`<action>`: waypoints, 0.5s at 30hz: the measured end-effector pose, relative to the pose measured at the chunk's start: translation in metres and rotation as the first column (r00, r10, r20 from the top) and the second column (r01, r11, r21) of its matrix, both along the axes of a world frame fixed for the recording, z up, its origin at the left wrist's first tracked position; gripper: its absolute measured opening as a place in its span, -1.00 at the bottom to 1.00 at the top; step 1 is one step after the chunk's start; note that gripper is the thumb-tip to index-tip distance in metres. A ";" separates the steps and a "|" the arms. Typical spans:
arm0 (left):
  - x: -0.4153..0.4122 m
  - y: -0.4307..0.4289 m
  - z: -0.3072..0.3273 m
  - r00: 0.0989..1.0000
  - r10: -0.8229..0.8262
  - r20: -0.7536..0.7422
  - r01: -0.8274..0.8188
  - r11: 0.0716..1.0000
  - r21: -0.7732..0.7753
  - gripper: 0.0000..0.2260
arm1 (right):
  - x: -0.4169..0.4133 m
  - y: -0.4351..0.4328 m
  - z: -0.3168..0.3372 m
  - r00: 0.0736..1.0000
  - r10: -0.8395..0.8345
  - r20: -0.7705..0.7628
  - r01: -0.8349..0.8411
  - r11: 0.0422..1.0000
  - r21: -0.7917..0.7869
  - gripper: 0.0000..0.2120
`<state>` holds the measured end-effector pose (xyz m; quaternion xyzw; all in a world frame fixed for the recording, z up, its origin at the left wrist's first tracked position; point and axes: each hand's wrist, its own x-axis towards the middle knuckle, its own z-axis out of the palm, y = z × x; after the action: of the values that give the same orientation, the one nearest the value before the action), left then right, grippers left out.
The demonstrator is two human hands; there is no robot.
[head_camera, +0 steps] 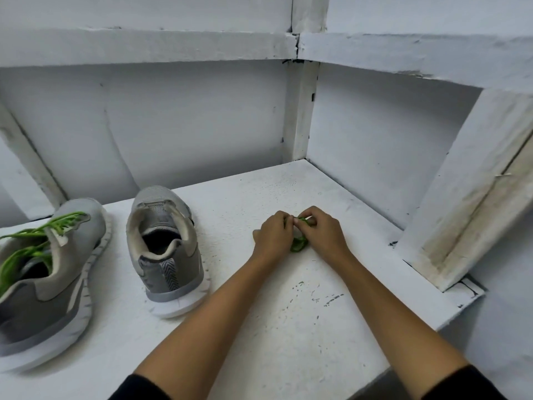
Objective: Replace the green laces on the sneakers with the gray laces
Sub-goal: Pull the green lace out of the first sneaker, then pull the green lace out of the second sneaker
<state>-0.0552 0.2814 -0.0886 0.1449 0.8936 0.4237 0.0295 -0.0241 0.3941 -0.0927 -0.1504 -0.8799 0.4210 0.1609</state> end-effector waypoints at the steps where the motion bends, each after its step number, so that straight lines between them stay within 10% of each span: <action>1: -0.001 0.001 -0.004 0.999 -0.003 -0.049 -0.002 0.994 -0.106 -0.73 | -0.001 0.002 -0.003 1.000 -0.017 0.026 0.014 0.996 0.084 -0.85; 6: -0.004 0.003 -0.008 0.997 0.011 -0.080 -0.033 0.962 -0.272 -0.69 | -0.005 0.009 -0.005 0.985 -0.065 0.158 0.000 0.924 0.382 -0.75; 15: -0.002 -0.025 0.067 0.987 0.036 -0.157 -0.051 0.994 -0.095 -0.68 | -0.005 0.002 0.049 0.988 0.150 -0.028 -0.144 0.978 0.153 -0.77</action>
<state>-0.0576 0.2561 -0.0217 0.1562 0.9160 0.3670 -0.0420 -0.0292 0.3963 -0.0440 -0.0638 -0.9146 0.3668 0.1575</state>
